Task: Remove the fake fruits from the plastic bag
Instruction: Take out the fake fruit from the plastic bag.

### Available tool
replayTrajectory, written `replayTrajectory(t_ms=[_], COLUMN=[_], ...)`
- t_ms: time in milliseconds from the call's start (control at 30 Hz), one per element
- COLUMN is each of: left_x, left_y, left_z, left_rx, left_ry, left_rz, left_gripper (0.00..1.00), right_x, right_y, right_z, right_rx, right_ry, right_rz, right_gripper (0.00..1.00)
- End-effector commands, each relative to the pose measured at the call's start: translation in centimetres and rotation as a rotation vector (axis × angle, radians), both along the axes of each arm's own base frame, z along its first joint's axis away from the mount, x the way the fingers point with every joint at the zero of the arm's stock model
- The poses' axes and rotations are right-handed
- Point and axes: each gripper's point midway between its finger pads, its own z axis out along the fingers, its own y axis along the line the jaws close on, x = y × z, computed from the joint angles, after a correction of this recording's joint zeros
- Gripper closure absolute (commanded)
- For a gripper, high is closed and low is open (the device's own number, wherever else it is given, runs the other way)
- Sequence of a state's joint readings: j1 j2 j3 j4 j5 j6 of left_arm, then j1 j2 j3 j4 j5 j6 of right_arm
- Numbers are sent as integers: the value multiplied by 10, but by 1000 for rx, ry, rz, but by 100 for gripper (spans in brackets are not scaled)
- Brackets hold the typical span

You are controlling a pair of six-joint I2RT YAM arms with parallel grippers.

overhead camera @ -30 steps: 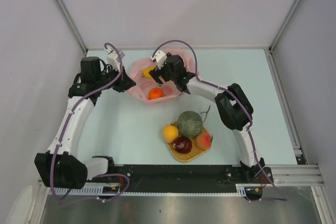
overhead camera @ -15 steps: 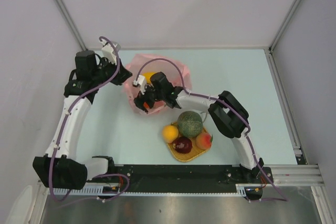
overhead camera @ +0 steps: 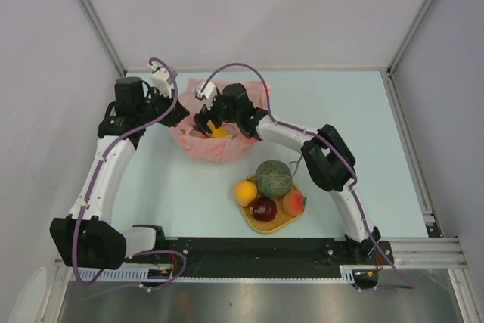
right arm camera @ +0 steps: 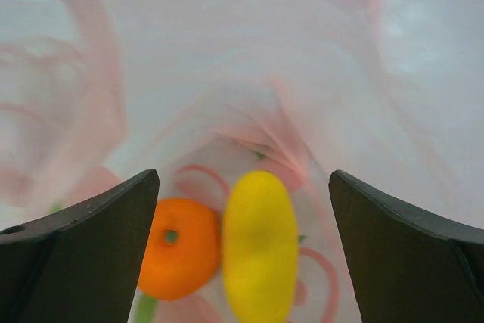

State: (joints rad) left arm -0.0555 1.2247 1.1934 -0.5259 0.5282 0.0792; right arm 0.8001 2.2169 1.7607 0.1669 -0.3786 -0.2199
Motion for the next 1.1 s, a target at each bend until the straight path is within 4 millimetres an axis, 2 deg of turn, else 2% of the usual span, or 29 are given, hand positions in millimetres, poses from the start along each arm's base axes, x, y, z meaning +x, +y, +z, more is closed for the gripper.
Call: replayTrajectory(t_ms=[0, 33, 100, 200, 300, 533, 633, 667, 733, 800, 900, 933, 967, 1033, 1067], left_x=[3, 3, 3, 2, 1, 0, 0, 0, -1, -2, -6, -7, -10, -13, -16], left_y=[2, 2, 2, 1, 1, -2, -3, -3, -3, -3, 1, 3, 6, 11, 13], left_z=[8, 7, 5, 2, -1, -3, -3, -3, -3, -6, -14, -18, -29, -38, -44], left_rx=[-3, -3, -7, -18, -26, -45, -48, -50, -49, -48, -20, -4, 10, 28, 36], left_ry=[-41, -40, -40, -30, -20, -2, -3, -3, -6, -1, 1, -1, 20, 41, 49], left_rz=[6, 9, 13, 15, 18, 11, 11, 10, 13, 11, 12, 20, 34, 56, 64], left_gripper=[100, 100, 100, 100, 100, 100, 100, 100, 100, 100, 100, 100, 100, 100, 100], right_x=[13, 12, 17, 21, 19, 5, -5, -5, -6, -9, -3, 1, 4, 5, -1], right_y=[-4, -7, -15, -16, -9, 2, 1, 0, -4, -6, -7, -8, -9, -13, -16], right_z=[-37, -52, -70, -84, -79, -85, -91, -92, -93, -93, -73, -56, -44, -23, -6], right_rx=[-79, -105, -128, -122, -103, -130, -162, -166, -178, -190, -174, -155, -144, -124, -117], right_ry=[-81, -63, -49, -47, -72, -73, -51, -45, -33, -23, -26, -44, -57, -82, -85], right_rz=[56, 63, 25, 3, 45, 163, 206, 205, 202, 213, 200, 185, 172, 165, 172], right_gripper=[0, 0, 0, 0, 0, 2, 20, 31, 45, 52, 66, 70, 72, 75, 76])
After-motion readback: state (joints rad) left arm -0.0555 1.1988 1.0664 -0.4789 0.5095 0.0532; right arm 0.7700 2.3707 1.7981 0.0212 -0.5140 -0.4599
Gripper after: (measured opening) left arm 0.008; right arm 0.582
